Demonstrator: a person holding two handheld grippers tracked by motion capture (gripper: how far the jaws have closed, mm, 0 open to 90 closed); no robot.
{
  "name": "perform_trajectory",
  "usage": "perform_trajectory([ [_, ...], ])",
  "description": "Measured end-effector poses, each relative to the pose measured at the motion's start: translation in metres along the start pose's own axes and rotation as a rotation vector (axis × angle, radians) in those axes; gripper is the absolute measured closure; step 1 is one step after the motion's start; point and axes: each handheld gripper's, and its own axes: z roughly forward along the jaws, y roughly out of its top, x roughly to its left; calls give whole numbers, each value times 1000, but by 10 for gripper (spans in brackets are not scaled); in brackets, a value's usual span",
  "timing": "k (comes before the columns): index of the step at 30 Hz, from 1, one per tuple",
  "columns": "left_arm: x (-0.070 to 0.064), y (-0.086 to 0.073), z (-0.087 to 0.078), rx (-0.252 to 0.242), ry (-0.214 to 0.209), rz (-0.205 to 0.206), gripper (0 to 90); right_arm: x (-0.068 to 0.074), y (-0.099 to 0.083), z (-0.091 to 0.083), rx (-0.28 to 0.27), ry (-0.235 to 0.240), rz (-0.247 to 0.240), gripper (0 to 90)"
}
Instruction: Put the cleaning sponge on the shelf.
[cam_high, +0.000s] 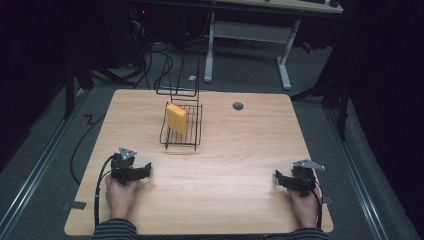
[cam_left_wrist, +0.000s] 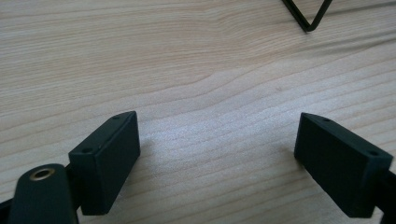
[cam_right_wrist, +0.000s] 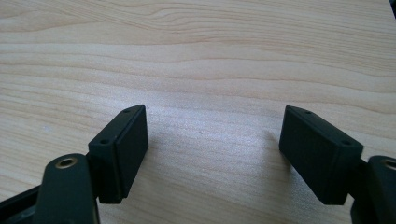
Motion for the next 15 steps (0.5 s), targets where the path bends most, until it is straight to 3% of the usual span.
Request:
perform_trajectory([
  [15,-1,0,0,-4,4,5,157,0,0,0,0,0,0,241],
])
